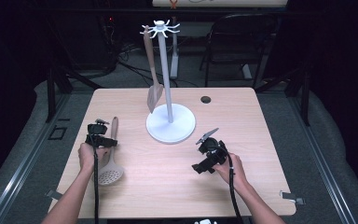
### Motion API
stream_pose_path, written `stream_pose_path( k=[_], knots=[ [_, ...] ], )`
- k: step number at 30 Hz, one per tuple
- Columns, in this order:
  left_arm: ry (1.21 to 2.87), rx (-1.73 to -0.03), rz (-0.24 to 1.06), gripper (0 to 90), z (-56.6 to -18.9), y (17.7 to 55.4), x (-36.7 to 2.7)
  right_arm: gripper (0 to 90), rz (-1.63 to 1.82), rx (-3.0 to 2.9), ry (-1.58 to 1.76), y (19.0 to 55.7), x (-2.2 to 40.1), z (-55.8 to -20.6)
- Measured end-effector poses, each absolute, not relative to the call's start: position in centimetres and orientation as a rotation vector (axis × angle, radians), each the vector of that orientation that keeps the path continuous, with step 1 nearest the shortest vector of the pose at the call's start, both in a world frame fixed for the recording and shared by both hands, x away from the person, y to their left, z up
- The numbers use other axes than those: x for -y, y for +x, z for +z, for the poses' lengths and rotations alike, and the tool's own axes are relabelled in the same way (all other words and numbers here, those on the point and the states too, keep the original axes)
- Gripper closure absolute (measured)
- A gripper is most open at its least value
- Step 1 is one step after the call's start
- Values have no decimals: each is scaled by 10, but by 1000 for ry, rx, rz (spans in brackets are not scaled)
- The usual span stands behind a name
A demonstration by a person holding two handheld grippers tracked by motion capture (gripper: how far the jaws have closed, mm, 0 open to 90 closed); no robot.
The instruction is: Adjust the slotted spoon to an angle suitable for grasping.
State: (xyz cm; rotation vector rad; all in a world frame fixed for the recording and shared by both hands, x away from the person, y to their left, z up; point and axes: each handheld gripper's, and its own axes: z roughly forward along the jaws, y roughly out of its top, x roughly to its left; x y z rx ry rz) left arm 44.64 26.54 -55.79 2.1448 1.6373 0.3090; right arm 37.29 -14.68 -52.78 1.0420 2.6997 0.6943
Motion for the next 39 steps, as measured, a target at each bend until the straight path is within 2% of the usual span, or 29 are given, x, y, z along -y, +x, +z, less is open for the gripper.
stream_pose_path(
  k=[1, 5, 22, 26, 28, 33, 39],
  knots=[
    [2166, -1634, 327, 640, -558, 446, -264, 55, 688, -2706, 1047, 373, 147, -527],
    [2197, -1615, 355, 643, -557, 446, -261, 59, 709, -2707, 1057, 372, 146, -528],
    [2309, -1542, 290, 725, -551, 430, -261, 62, 694, -2724, 1045, 372, 148, -527],
    [2315, -1553, 272, 717, -550, 431, -260, 61, 678, -2733, 1041, 372, 148, -528],
    [2294, -1558, 272, 654, -548, 433, -260, 62, 685, -2736, 1043, 372, 147, -528],
    [2275, -1562, 273, 624, -545, 441, -256, 62, 690, -2730, 1046, 372, 146, -529],
    [2332, -1589, 267, 668, -551, 450, -249, 62, 697, -2726, 1055, 373, 148, -528]
  ],
)
